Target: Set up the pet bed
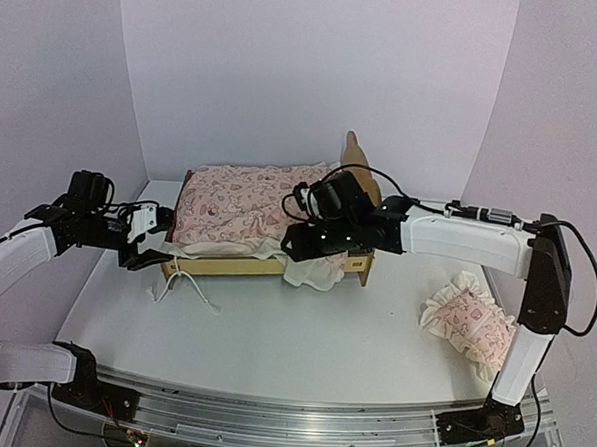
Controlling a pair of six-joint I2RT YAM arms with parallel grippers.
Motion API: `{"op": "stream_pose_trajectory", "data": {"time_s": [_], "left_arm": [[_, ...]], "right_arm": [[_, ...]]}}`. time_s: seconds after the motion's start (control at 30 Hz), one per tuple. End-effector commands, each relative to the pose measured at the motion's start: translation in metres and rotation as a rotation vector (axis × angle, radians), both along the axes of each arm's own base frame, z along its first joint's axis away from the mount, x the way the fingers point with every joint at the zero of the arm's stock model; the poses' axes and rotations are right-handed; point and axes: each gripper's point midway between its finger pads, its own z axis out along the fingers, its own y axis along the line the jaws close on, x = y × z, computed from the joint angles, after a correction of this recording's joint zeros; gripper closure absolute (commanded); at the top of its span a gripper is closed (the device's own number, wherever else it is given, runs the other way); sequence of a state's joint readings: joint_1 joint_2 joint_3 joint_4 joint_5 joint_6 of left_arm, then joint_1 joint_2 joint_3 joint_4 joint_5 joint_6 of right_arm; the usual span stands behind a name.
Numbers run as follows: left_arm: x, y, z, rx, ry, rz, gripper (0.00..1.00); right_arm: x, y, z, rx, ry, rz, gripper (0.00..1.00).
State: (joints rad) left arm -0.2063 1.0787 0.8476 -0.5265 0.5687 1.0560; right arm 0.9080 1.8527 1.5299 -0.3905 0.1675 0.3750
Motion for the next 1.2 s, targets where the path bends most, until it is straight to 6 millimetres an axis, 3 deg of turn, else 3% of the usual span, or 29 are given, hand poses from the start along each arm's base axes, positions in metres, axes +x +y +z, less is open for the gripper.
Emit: {"op": "stream_pose_trajectory", "data": {"time_s": [0.0, 0.17, 0.27, 0.33, 0.43, 0.5, 0.57, 0.67, 0.87, 0.97, 1.17], "left_arm": [[0.04, 0.012, -0.011, 0.097, -0.014, 0.1, 0.3], [0.056, 0.016, -0.028, 0.185, -0.05, 0.074, 0.33], [0.06, 0.014, -0.03, 0.183, -0.063, 0.069, 0.43], [0.061, 0.013, -0.032, 0.178, -0.062, 0.064, 0.56], [0.063, 0.012, -0.03, 0.165, -0.062, 0.073, 0.86], [0.065, 0.012, -0.024, 0.144, -0.06, 0.1, 0.99], [0.068, 0.016, -0.018, 0.124, -0.051, 0.151, 1.0], [0.069, 0.02, -0.008, 0.09, -0.036, 0.203, 1.0], [0.06, 0.024, 0.011, -0.027, 0.017, 0.243, 1.0], [0.061, 0.03, 0.018, -0.074, 0.029, 0.268, 1.0], [0.059, 0.045, 0.023, -0.116, 0.052, 0.296, 1.0]], "right_arm": [[0.004, -0.031, -0.028, -0.124, 0.096, -0.148, 0.46], [0.016, 0.004, -0.036, -0.053, 0.163, -0.126, 0.46], [0.02, 0.008, -0.052, -0.041, 0.206, -0.188, 0.49], [0.025, 0.005, -0.061, -0.056, 0.205, -0.229, 0.5], [0.035, -0.001, -0.071, -0.092, 0.175, -0.279, 0.52], [0.039, -0.005, -0.075, -0.118, 0.152, -0.297, 0.62], [0.042, -0.012, -0.077, -0.142, 0.133, -0.316, 0.83], [0.049, -0.027, -0.07, -0.153, 0.115, -0.329, 0.99], [0.059, -0.042, -0.025, -0.106, 0.08, -0.219, 1.0], [0.057, -0.053, -0.018, -0.061, 0.123, -0.192, 1.0], [0.049, -0.053, -0.012, 0.002, 0.186, -0.12, 1.0]]}}
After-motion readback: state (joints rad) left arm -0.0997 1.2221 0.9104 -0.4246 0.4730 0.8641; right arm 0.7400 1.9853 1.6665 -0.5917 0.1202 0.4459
